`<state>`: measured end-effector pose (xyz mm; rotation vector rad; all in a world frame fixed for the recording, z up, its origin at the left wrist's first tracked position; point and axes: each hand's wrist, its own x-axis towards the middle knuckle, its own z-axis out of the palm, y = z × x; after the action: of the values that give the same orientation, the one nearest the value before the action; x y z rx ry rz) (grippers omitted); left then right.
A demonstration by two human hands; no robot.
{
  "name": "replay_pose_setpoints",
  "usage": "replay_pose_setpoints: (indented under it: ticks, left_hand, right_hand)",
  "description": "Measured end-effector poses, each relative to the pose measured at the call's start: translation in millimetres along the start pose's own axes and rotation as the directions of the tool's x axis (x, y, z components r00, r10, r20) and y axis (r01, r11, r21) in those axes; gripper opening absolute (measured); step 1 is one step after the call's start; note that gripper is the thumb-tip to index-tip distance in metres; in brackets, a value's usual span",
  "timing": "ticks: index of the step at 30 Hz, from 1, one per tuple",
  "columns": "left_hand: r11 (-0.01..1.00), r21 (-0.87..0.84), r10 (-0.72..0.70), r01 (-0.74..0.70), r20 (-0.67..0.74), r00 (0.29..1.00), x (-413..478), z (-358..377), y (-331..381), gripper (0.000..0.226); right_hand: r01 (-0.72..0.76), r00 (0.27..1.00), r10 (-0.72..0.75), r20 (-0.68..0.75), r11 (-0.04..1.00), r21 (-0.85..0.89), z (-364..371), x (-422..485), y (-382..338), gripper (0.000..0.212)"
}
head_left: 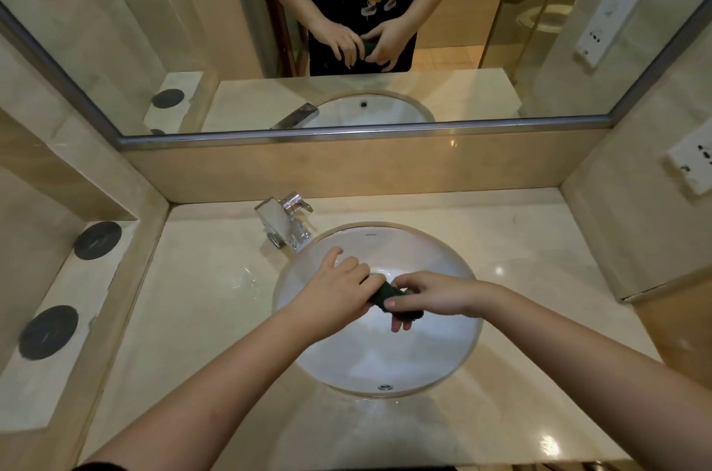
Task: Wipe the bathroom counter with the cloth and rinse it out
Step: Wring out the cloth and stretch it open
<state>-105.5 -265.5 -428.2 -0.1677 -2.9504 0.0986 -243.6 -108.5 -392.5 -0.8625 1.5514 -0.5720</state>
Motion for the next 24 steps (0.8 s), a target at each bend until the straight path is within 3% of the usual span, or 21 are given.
replay_pose_setpoints:
  ticks: [2, 5, 8, 11, 14, 18, 21, 24]
  left_hand:
    - [0.998, -0.055, 0.013, -0.013, 0.005, 1.000, -1, -5, -6, 0.027]
    - [0.968, -0.248, -0.007, 0.041, 0.137, 0.991, -1, -18, -4, 0.035]
    - [0.873, -0.432, -0.112, 0.227, 0.274, 0.955, -7, -23, 7, 0.027]
    - [0.733, -0.539, -0.254, 0.414, 0.348, 0.902, -17, -12, 13, 0.026]
    - [0.444, -0.671, -0.366, 0.594, 0.470, 0.804, -17, 1, 19, 0.031]
    - [-0.127, -0.744, -0.418, 0.656, 0.640, 0.645, -10, 6, 30, 0.043]
    - [-0.321, -0.699, -0.353, 0.639, 0.714, 0.604, -5, 4, 32, 0.042]
    - [-0.453, -0.644, -0.296, 0.616, 0.761, 0.578, -1, 1, 31, 0.041]
  right_hand:
    - [0.018, 0.998, -0.018, 0.066, 1.000, 0.007, -3, -3, -3, 0.020]
    - [0.014, 0.999, -0.006, 0.048, 0.983, -0.182, -6, -2, -1, 0.014]
    - [0.006, 1.000, -0.007, -0.002, 0.938, -0.346, 2, 3, 4, 0.015]
    - [-0.020, 0.985, -0.074, -0.156, 0.849, -0.528, 17, 9, 7, 0.026]
    - [-0.068, 0.919, -0.250, -0.306, 0.663, -0.745, 26, 19, 12, 0.030]
    - [-0.079, 0.853, -0.439, -0.283, 0.427, -0.901, 26, 25, 17, 0.028]
    - [-0.123, 0.815, -0.516, -0.263, 0.289, -0.949, 25, 29, 25, 0.029]
    - [-0.208, 0.768, -0.558, -0.314, 0.246, -0.947, 25, 34, 30, 0.033]
